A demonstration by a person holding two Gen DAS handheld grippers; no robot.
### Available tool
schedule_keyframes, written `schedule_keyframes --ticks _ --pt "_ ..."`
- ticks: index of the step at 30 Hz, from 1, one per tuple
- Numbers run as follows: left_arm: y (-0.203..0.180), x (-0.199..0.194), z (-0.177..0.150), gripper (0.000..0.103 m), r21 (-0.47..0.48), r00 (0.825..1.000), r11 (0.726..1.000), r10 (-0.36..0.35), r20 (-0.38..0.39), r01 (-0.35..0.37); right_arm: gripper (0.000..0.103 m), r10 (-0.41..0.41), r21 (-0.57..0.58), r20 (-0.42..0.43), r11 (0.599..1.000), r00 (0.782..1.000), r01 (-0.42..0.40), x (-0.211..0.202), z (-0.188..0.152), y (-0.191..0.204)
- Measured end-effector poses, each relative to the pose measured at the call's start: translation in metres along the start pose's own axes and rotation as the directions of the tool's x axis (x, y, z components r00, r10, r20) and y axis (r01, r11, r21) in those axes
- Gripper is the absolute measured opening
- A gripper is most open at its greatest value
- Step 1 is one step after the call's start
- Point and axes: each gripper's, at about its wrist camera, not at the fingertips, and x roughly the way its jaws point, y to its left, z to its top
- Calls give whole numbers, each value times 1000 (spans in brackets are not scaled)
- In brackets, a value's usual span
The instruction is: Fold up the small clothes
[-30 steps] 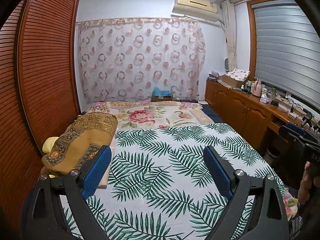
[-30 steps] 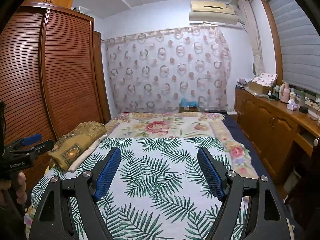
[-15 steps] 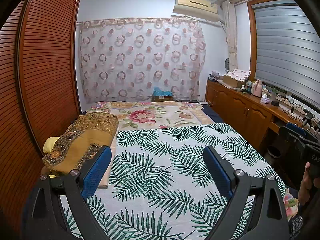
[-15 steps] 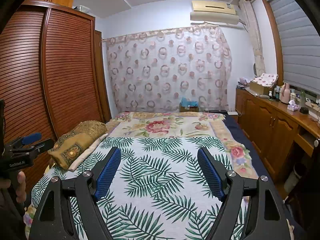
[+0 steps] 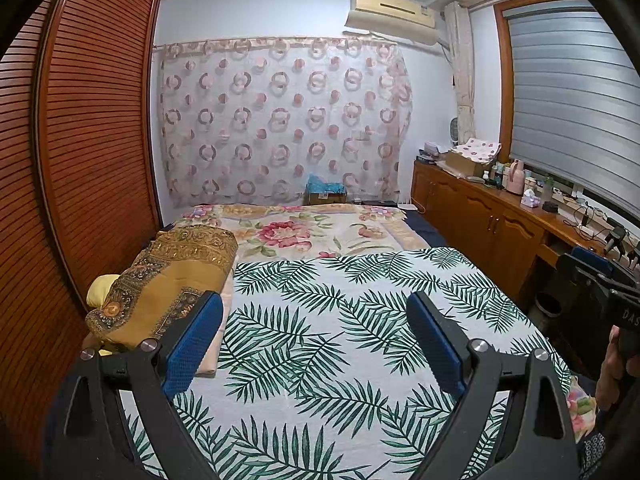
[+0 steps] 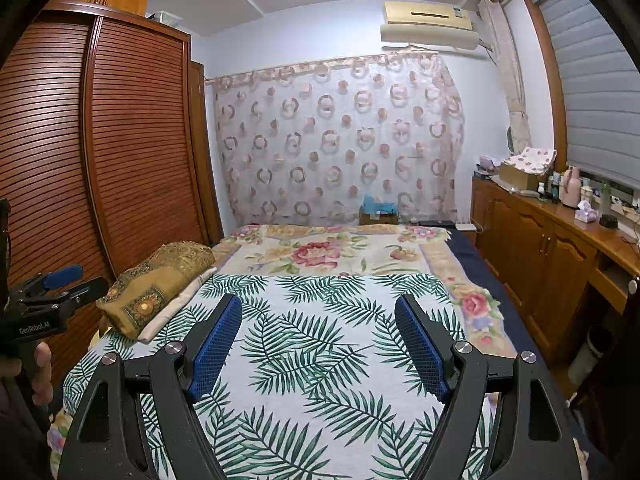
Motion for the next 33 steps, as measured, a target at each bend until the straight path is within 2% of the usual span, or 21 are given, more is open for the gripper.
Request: schedule_keyframes --ticks 33 --pt "-1 0 -1 93 3 1000 1000 1 1 -1 81 3 3 2 1000 1000 -3 -1 0 -3"
